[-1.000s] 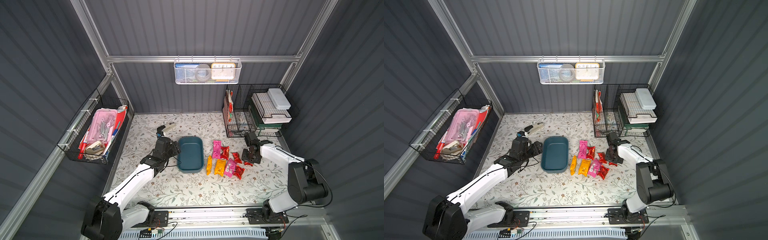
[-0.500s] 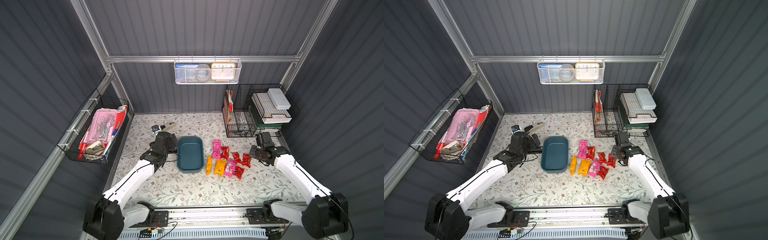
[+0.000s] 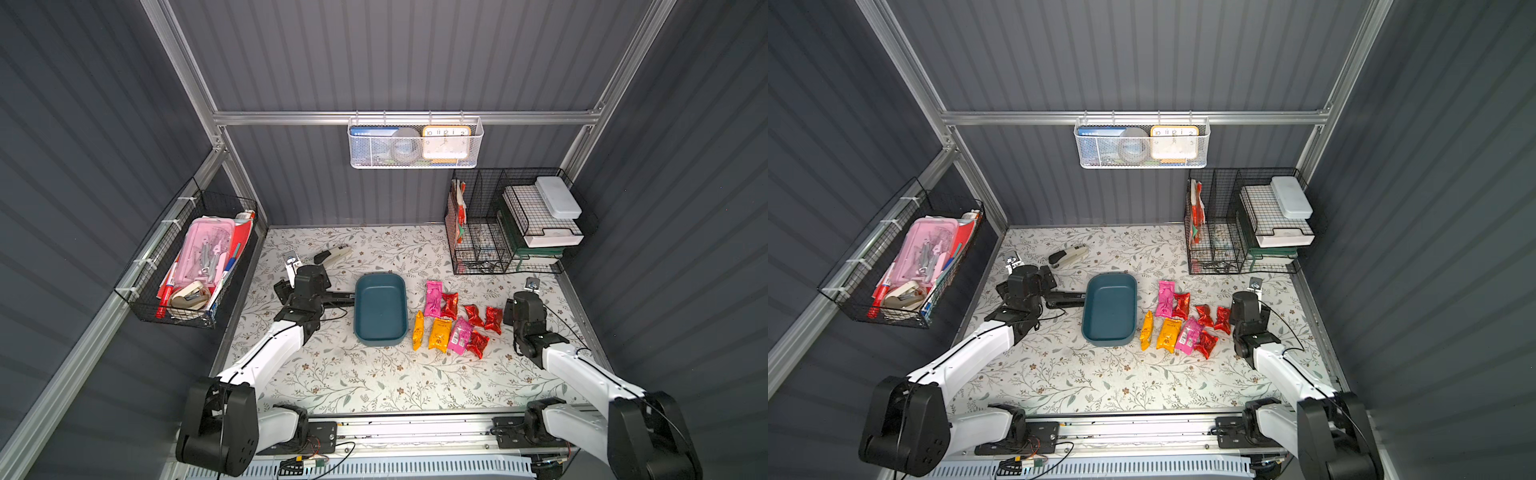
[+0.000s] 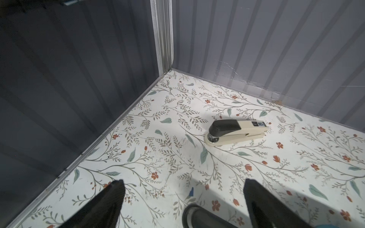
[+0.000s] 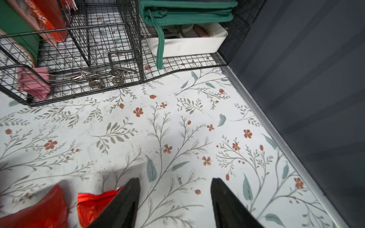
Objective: Take the tea bags out of the storage box
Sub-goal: Reset both arms
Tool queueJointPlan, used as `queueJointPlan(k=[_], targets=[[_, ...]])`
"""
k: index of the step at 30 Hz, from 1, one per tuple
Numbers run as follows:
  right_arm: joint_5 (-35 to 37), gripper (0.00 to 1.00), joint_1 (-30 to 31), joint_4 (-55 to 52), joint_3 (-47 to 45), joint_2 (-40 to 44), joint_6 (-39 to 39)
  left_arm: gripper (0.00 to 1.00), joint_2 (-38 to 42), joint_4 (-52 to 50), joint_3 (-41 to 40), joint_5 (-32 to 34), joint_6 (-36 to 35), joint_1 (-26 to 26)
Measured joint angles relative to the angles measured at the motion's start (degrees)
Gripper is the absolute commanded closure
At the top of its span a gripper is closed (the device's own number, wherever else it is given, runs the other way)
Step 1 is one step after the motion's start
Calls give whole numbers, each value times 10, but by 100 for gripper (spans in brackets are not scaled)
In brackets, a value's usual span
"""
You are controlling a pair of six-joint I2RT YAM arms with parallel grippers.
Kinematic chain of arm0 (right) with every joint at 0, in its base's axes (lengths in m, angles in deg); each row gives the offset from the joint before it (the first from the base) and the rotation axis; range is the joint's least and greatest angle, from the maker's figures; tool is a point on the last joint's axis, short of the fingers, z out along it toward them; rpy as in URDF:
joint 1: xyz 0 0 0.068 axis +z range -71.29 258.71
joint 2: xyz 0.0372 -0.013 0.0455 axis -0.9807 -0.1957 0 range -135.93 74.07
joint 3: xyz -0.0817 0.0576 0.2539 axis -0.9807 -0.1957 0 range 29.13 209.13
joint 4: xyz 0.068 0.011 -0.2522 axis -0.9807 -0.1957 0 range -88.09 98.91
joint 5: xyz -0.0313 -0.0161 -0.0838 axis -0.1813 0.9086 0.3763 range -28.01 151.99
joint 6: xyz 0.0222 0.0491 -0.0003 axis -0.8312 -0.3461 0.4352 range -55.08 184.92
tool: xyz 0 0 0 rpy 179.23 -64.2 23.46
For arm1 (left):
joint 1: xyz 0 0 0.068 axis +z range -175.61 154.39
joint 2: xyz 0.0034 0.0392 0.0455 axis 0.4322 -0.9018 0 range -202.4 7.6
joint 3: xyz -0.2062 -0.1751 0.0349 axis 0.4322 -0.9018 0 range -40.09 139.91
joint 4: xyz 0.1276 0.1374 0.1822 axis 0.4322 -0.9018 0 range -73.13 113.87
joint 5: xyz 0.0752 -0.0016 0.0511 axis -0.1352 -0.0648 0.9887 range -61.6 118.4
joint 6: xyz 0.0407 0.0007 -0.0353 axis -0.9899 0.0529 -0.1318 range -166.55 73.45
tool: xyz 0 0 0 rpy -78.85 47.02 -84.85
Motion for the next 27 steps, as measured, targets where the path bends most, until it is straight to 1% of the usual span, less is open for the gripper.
queueJointPlan(k=[4, 6, 9, 12, 13, 15, 18, 20, 22, 25, 26, 27], targets=[[-30, 37, -14, 172, -37, -74, 17, 1, -1, 83, -45, -20, -38, 25], [-49, 37, -23, 236, -47, -109, 26, 1, -6, 109, -57, -28, -50, 43], [-91, 35, -41, 314, -47, -159, 31, 1, -34, 161, -63, -48, -73, 66], [-124, 35, -54, 416, -52, -228, 36, 1, -71, 220, -73, -70, -96, 72], [-132, 34, -58, 420, -54, -235, 35, 1, -86, 246, -80, -79, -104, 72], [-150, 32, -68, 408, -57, -221, 26, 1, -112, 290, -98, -89, -114, 72], [-165, 31, -90, 434, -53, -214, 15, 1, -152, 342, -120, -112, -127, 73], [-174, 30, -95, 457, -52, -226, 14, 1, -169, 369, -127, -137, -132, 73], [-181, 29, -95, 450, -51, -228, 13, 1, -178, 408, -137, -160, -137, 73], [-188, 25, -95, 435, -43, -224, 13, 1, -203, 476, -145, -190, -146, 73], [-189, 4, -95, 431, -40, -223, 11, 1, -222, 506, -146, -198, -150, 73], [-190, 1, -95, 430, -38, -223, 11, 1, -237, 517, -146, -204, -153, 73]])
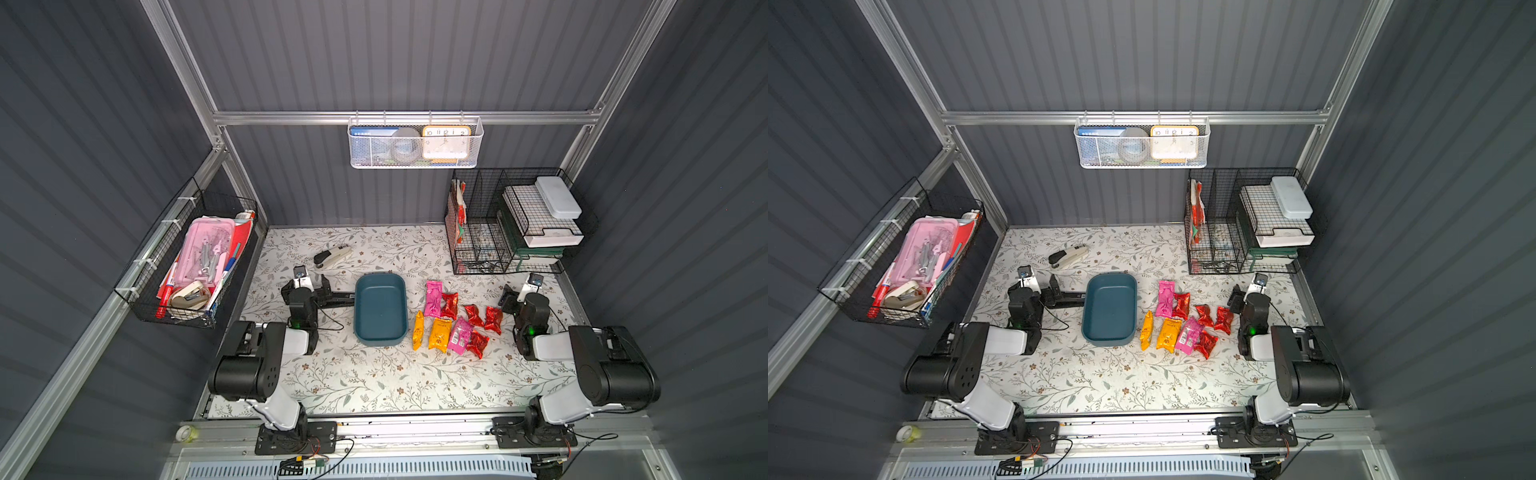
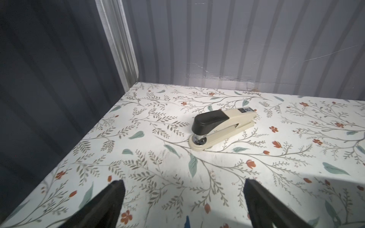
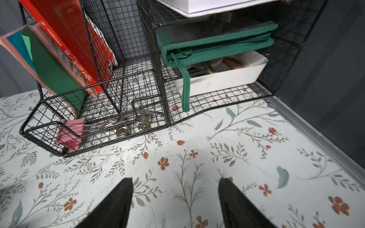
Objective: Take the tea bags out of the storage box
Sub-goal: Reset both arms
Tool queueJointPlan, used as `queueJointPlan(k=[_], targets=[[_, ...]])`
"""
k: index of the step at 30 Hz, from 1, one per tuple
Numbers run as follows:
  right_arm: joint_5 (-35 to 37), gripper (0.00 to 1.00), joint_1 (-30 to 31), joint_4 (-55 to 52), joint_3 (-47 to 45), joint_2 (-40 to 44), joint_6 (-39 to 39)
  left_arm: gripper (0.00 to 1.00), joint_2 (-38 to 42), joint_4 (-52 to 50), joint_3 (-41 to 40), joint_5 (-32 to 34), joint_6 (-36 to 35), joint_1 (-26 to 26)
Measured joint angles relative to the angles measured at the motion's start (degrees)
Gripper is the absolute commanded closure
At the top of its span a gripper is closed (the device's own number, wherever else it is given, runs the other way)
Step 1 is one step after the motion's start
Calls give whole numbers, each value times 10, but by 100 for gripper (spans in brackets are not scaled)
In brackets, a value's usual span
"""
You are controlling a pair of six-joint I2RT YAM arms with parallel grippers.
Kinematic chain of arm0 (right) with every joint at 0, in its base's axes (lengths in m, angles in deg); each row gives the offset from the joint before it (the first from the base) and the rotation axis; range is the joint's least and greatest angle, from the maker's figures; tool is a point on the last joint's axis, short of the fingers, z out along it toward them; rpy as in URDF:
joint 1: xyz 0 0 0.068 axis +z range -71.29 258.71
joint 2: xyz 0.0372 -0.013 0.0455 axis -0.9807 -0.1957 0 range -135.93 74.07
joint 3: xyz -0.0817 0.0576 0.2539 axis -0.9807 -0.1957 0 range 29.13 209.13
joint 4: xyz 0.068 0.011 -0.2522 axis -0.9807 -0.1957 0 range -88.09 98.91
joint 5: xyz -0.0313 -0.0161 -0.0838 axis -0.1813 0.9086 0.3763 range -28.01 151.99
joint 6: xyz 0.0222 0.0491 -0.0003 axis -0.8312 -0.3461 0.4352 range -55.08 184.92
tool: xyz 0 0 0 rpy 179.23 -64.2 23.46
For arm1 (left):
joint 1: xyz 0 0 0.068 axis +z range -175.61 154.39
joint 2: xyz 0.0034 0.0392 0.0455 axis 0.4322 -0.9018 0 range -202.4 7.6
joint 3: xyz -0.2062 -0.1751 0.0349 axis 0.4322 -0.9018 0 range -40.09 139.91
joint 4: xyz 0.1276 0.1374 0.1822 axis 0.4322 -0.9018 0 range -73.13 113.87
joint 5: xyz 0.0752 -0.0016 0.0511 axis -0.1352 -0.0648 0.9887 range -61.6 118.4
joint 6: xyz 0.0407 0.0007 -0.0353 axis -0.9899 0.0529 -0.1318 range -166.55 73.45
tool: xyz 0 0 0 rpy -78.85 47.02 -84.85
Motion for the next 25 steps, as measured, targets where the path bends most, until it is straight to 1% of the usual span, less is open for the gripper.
queueJointPlan(k=[3, 14, 25], targets=[[-4, 1, 0, 0, 1, 0, -1, 1, -20, 0, 3, -7, -2, 0], [-26, 1, 1, 7, 6, -4, 5, 1, -19, 13, 10, -8, -2, 0], [-28, 1, 5, -7, 17, -7, 9, 1, -19, 13, 10, -8, -2, 0]])
